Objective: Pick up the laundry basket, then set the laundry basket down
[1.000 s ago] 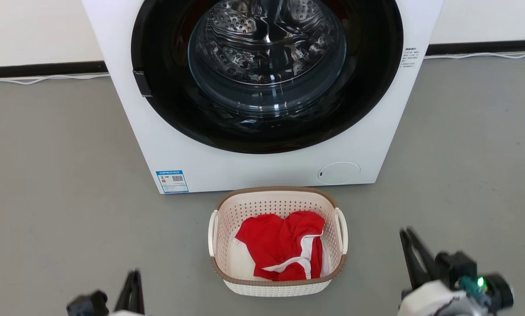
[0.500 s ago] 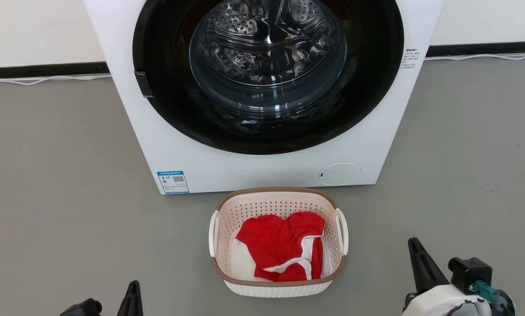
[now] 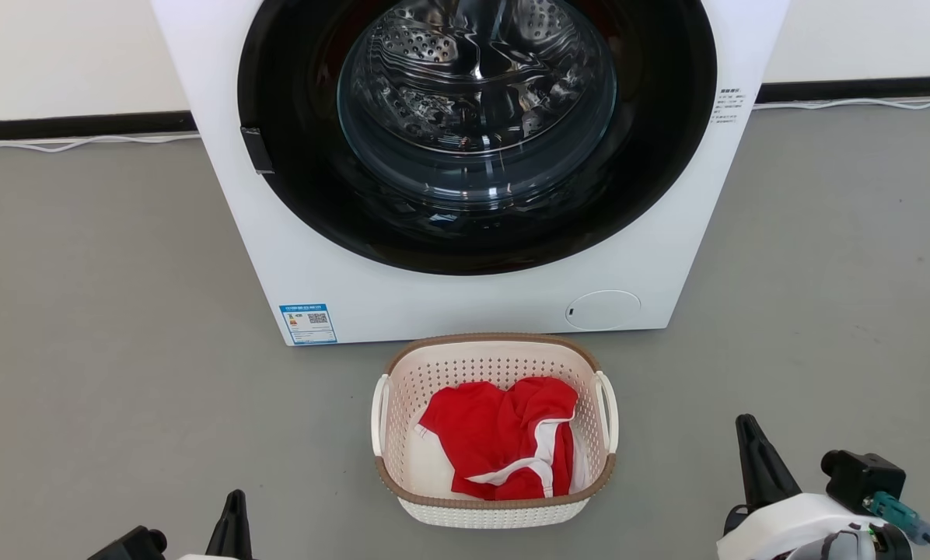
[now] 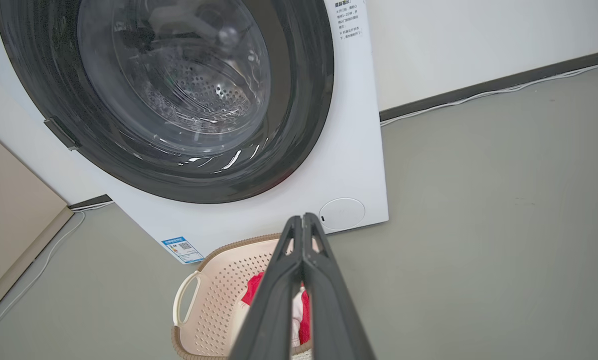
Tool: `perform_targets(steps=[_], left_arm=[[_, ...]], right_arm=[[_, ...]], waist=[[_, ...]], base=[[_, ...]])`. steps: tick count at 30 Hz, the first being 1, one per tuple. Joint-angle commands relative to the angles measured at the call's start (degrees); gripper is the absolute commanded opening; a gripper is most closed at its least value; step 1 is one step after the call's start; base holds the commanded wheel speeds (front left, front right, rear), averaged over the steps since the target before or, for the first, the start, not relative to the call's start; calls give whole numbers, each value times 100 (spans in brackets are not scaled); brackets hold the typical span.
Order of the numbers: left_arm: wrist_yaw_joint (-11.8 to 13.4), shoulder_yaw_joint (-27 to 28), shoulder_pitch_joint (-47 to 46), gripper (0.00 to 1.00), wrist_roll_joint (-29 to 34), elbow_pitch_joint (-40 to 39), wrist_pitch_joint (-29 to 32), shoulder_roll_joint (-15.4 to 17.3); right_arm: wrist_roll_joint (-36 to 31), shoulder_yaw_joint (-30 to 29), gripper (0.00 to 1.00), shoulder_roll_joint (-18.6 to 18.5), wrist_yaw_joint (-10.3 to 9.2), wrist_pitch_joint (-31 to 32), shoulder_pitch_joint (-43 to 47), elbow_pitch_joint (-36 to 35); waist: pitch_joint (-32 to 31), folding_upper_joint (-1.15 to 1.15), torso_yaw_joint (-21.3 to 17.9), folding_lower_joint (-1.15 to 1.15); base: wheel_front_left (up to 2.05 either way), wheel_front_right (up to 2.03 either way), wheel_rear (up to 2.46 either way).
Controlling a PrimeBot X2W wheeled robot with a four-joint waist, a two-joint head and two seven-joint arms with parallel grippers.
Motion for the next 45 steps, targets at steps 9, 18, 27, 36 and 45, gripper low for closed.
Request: perform_targets(steps=[9,18,27,36,45], left_arm=[[-89,79,-279,0,-636,-263,169,59],[-135,107,-325,0,-1232,-369,338,70],[-177,131,-367,0,-1769,-465,490,80],[-218,155,-408,0,-2304,-560,642,90],[-260,180,-450,0,-2841,-656,794,100]], right_arm=[[803,-31,0,-27,8,190,-148,-281],[1585,-58,0,-29,10,356,-151,-384],[2288,-83,0,-31,12,505,-152,-478],[2989,-107,0,-33,14,654,-154,-570],[3693,-132,0,-35,16,803,-156,-664]], waist=[[-11,0,11,-1],[-22,0,23,-1],[-33,0,33,-1],[-44,0,44,-1],[-54,0,54,-1]], base=[[0,0,0],[0,0,0],[0,0,0],[0,0,0],[0,0,0]])
